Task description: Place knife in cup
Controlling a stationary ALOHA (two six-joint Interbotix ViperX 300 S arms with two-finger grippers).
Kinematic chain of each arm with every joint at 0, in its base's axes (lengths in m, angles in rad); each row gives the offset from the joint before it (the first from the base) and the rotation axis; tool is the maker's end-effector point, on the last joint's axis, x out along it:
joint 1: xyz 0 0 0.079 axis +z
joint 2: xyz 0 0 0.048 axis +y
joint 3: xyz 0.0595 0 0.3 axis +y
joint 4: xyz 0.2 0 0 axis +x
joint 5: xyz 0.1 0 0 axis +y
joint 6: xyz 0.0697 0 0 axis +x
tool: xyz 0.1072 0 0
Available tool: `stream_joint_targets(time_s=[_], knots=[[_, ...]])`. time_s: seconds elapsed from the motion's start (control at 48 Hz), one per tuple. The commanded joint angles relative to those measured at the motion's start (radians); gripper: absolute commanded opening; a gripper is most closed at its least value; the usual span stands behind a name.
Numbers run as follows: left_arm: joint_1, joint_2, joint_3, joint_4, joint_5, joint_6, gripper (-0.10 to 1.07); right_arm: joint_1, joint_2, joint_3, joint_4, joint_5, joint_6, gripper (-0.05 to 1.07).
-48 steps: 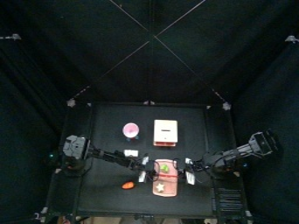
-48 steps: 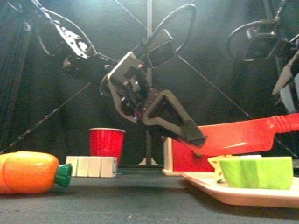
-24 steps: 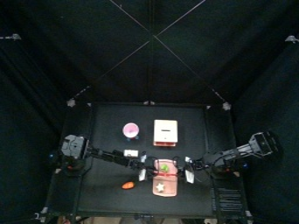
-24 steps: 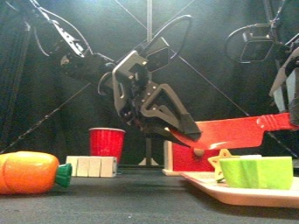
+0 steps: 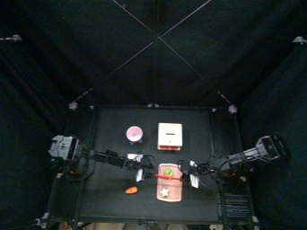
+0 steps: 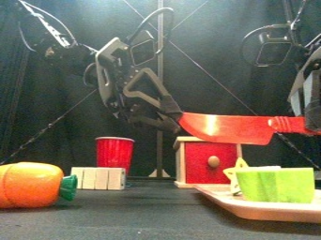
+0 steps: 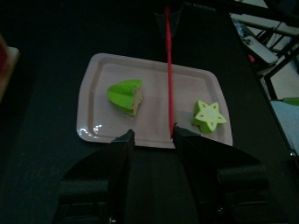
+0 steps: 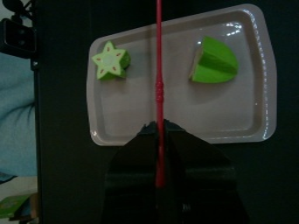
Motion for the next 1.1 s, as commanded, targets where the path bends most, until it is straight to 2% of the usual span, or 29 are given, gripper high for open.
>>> stream_joint_targets(time_s=[0.0, 0.125, 0.333, 0.562, 0.708, 0.792, 0.958, 1.083], knots=[[0.025, -0.078, 0.005, -0.017, -0.006, 0.003, 0.77, -0.009, -0.015, -0.037, -0.002, 0.0, -0.002, 0.35], [0.048, -0.146, 0.015, -0.017, -0.006, 0.005, 0.77, -0.026, -0.017, -0.06, -0.002, 0.003, -0.002, 0.35], [0.123, -0.262, 0.055, -0.011, -0.006, 0.005, 0.77, -0.075, -0.023, -0.123, 0.002, 0.04, 0.0, 0.36], [0.219, -0.422, 0.21, -0.026, -0.04, 0.0, 0.77, -0.153, -0.023, -0.218, 0.046, 0.124, 0.0, 0.36], [0.259, -0.514, 0.334, -0.067, -0.084, 0.0, 0.77, -0.213, -0.023, -0.282, 0.067, 0.179, 0.0, 0.36], [0.304, -0.565, 0.397, -0.109, -0.121, 0.0, 0.77, -0.253, -0.023, -0.31, 0.083, 0.212, 0.002, 0.36], [0.37, -0.64, 0.483, -0.173, -0.14, 0.002, 0.77, -0.359, -0.011, -0.368, 0.14, 0.265, 0.002, 0.36], [0.4, -0.667, 0.514, -0.224, -0.141, 0.002, 0.77, -0.419, 0.006, -0.416, 0.167, 0.287, 0.0, 0.36]])
